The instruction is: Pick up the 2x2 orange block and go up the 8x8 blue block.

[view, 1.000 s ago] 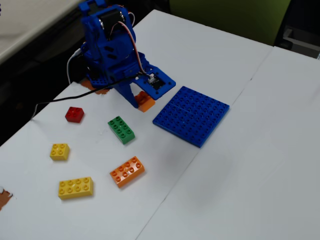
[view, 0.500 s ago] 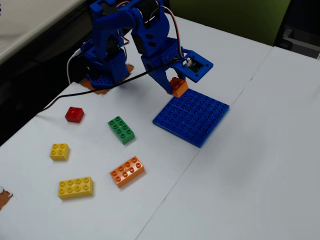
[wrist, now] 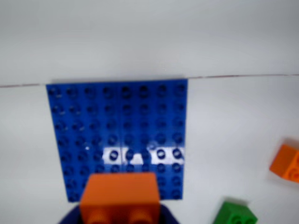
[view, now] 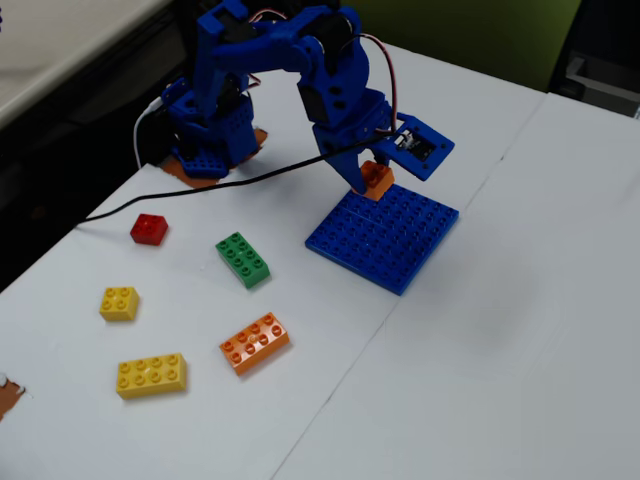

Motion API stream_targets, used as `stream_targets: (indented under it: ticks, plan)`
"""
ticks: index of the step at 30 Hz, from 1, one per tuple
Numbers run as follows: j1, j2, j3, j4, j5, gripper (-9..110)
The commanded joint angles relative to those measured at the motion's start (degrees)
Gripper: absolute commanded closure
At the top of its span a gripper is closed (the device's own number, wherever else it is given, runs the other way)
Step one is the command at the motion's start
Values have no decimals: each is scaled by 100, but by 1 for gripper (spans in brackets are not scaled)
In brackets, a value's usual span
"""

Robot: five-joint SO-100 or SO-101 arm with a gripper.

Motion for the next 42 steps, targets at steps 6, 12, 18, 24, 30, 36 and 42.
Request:
stream_targets:
  ticks: [6, 12, 18, 24, 30, 36, 42]
  plan:
    - [-202, -237, -290, 35, 18, 101]
    - [-272, -352, -396, 18, 35, 101]
    - [-299, -466, -492, 35, 88, 101]
    - [-299, -483, -492, 35, 88, 101]
    - [-272, -483, -519, 9, 185, 101]
    - [-246, -492, -519, 9, 246, 101]
    - [-229, -545, -519, 26, 264, 101]
